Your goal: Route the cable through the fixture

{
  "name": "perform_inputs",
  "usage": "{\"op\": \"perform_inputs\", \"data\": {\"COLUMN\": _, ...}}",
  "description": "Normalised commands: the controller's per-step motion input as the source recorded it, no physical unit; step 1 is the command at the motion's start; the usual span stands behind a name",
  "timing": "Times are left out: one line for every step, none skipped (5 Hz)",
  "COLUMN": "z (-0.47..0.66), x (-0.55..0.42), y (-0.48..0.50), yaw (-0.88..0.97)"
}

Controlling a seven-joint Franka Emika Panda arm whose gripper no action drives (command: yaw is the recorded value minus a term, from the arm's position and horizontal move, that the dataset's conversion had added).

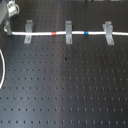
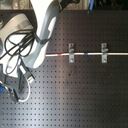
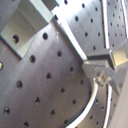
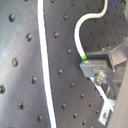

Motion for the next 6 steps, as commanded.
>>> {"op": "perform_inputs", "data": {"z": 0.0, "x": -0.002, "y": -0.011, "yaw": 0.0}}
{"op": "perform_inputs", "data": {"z": -0.22, "x": 0.113, "y": -0.021, "yaw": 0.0}}
{"op": "perform_inputs", "data": {"z": -0.62, "x": 0.262, "y": -0.051, "yaw": 0.0}}
{"op": "perform_inputs", "data": {"z": -0.08, "x": 0.099, "y": -0.01, "yaw": -0.04}}
{"op": "perform_inputs", "data": {"z": -0.05, "x": 0.122, "y": 0.055, "yaw": -0.04}}
{"op": "perform_inputs", "data": {"z": -0.31, "x": 0.306, "y": 0.207, "yaw": -0.19}}
